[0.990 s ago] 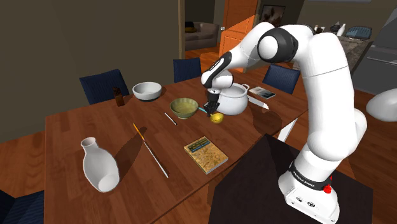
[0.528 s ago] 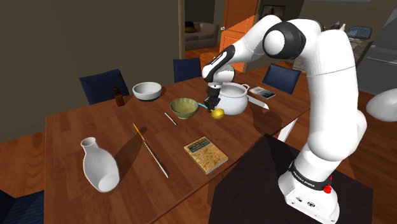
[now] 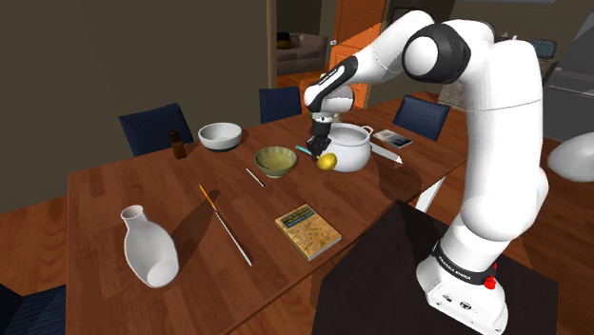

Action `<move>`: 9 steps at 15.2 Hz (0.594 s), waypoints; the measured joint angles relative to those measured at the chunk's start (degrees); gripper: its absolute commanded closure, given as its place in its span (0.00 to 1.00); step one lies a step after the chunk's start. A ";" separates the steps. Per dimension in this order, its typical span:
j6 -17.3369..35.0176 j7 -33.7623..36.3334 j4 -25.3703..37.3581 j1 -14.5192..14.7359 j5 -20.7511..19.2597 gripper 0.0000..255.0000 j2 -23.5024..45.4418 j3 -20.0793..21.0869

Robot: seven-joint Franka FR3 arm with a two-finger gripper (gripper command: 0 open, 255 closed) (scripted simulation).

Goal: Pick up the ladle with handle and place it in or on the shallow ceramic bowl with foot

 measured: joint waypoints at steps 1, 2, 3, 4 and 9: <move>-0.53 0.21 0.05 0.07 -0.17 1.00 -0.51 -0.08; -1.24 0.49 0.29 0.16 -0.37 1.00 -1.00 -0.16; -1.78 0.66 0.31 0.21 -0.54 1.00 -1.56 -0.24; -2.45 0.86 0.49 0.26 -0.74 1.00 -2.06 -0.33; -5.23 1.71 1.18 0.44 -1.52 1.00 -4.25 -0.66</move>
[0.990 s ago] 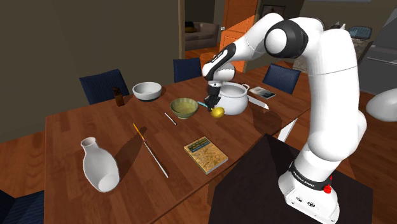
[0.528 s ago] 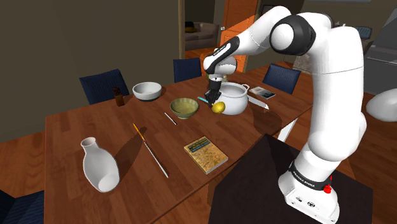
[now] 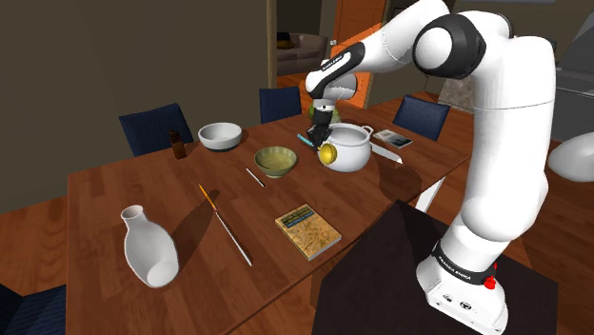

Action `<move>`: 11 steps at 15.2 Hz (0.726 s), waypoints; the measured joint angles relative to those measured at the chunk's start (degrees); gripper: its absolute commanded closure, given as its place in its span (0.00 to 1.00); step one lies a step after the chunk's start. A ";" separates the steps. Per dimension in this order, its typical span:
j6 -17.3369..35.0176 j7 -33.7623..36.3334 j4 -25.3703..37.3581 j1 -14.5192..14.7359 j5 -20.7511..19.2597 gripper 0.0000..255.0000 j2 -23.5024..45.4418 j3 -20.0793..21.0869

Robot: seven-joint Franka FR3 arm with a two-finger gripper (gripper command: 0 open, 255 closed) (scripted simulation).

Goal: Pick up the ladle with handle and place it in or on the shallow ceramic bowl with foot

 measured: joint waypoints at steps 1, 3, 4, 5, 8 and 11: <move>-0.41 0.23 0.03 0.10 -0.13 1.00 -0.42 -0.02; -1.76 0.49 0.44 0.09 -0.48 1.00 -1.39 -0.20; -2.17 0.68 0.67 0.15 -0.57 1.00 -1.60 -0.21; -2.67 1.11 1.61 0.33 -0.58 1.00 -1.21 -0.09; -4.25 3.68 6.43 1.61 -0.49 1.00 1.61 0.79; -6.46 6.80 13.04 3.08 -0.45 1.00 5.49 1.74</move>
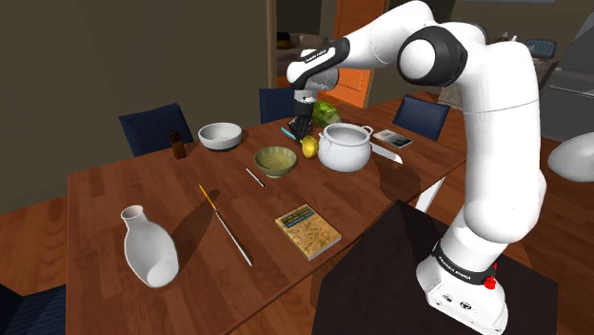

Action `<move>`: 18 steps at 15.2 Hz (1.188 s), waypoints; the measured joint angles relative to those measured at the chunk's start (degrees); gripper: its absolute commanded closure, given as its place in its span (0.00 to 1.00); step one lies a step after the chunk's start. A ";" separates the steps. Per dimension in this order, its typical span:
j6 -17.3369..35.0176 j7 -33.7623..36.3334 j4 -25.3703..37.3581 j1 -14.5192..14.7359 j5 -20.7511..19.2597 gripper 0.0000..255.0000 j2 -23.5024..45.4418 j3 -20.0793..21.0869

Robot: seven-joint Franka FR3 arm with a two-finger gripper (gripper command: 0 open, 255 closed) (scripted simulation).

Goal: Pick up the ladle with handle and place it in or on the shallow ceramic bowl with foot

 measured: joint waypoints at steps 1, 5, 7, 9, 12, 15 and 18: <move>-0.80 1.08 2.49 0.50 -0.01 1.00 1.52 0.31; -4.78 5.53 14.13 2.46 -0.09 1.00 8.47 1.49; -4.98 6.36 16.26 2.90 -0.05 1.00 10.23 1.75; -4.25 6.33 16.53 2.94 0.06 1.00 11.24 1.84; -2.62 6.15 15.84 3.06 0.26 1.00 12.20 1.97; -0.97 5.78 15.31 3.02 0.48 1.00 13.36 2.09; 0.49 5.46 14.98 2.97 0.69 1.00 14.50 2.21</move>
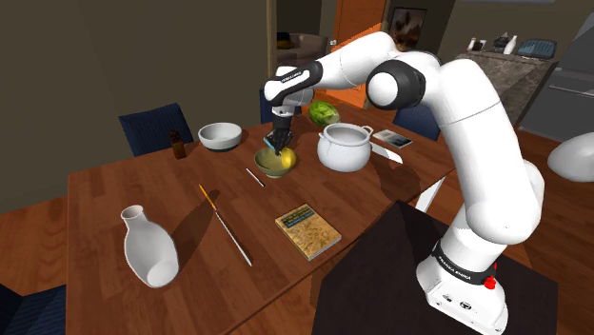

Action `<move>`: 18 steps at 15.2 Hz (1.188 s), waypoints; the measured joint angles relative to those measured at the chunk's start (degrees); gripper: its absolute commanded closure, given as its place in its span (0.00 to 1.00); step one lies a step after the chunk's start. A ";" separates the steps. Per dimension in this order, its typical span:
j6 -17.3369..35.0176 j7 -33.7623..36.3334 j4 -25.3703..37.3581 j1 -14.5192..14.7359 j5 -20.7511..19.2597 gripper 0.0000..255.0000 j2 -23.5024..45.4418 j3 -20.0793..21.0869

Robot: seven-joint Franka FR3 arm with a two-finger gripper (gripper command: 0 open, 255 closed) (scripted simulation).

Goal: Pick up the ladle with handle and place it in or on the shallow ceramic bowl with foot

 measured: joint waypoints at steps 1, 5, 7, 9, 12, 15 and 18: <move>0.59 -0.20 -0.19 -0.05 0.09 1.00 0.42 0.05; 1.62 -0.39 -0.63 -0.04 0.22 1.00 0.78 0.10; 1.69 -0.38 -0.62 -0.03 0.23 1.00 0.80 0.10; 1.71 -0.39 -0.65 -0.03 0.24 1.00 0.79 0.10; 1.78 -0.42 -0.82 -0.01 0.25 0.00 0.89 0.12; 1.77 -0.42 -0.82 -0.01 0.25 0.00 0.95 0.12; 0.03 -0.23 0.03 -0.18 0.03 0.00 0.08 -0.04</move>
